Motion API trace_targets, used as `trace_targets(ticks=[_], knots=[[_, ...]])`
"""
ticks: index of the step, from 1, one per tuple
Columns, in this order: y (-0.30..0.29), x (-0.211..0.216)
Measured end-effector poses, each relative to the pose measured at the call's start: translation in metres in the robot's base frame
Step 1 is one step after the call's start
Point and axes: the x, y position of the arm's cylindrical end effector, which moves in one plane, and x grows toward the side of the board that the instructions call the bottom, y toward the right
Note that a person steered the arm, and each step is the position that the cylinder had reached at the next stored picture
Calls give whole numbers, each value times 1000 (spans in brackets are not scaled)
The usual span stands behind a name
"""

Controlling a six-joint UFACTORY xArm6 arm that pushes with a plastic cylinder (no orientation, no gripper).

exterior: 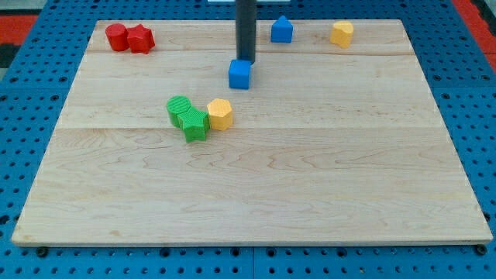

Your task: Keep arm on top left to green circle

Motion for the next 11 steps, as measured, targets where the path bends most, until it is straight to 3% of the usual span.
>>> trace_targets(ticks=[1,4,6,7,11], knots=[[-7,31],[-56,65],[-34,-14],[-97,-3],[-144,57]])
